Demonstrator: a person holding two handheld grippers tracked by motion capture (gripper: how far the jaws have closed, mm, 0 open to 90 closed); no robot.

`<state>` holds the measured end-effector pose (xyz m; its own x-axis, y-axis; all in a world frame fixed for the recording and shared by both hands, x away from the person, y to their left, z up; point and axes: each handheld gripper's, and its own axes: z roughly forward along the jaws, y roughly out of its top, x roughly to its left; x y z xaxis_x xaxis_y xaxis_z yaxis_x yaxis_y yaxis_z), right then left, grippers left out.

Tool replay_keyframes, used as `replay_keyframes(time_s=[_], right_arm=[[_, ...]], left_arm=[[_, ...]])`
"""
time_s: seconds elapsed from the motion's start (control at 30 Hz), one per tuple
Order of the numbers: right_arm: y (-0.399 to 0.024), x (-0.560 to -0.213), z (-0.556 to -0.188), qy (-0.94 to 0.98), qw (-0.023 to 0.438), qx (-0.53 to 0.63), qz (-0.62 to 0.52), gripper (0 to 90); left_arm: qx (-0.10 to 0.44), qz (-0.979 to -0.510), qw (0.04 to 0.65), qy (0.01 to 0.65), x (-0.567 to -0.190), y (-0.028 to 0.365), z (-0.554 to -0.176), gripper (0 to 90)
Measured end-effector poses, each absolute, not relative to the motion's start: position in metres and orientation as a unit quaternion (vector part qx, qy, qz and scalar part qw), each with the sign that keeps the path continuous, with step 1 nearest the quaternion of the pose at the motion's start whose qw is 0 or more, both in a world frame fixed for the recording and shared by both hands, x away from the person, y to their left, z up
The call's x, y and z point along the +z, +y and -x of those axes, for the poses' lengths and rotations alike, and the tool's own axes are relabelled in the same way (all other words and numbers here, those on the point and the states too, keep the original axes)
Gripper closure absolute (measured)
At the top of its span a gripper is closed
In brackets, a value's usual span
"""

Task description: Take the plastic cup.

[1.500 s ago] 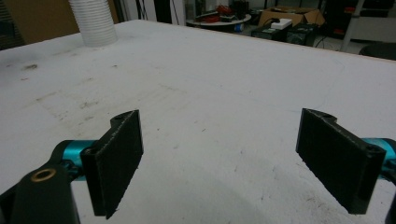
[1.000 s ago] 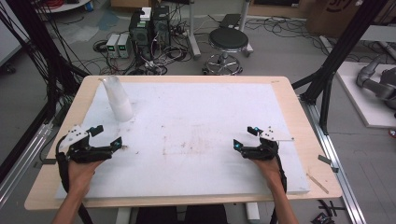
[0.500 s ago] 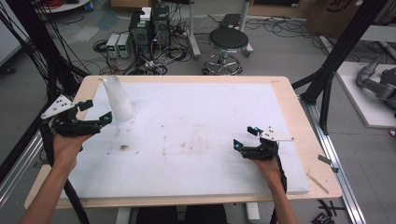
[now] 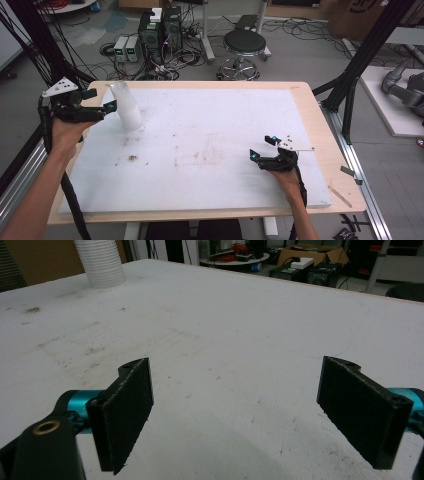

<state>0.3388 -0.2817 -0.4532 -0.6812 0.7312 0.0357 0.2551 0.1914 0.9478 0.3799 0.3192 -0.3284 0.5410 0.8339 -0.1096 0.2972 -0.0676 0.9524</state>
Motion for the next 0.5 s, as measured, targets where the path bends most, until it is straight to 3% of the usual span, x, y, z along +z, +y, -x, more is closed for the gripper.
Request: replay_keyframes(time_s=[0.5], right_arm=[[-0.281,-0.453,-0.339,0.740,0.218,0.541,-0.335,14.7]], left_arm=[[0.232,-0.712,0.511,0.421,-0.312,0.315,-0.426,4.9]])
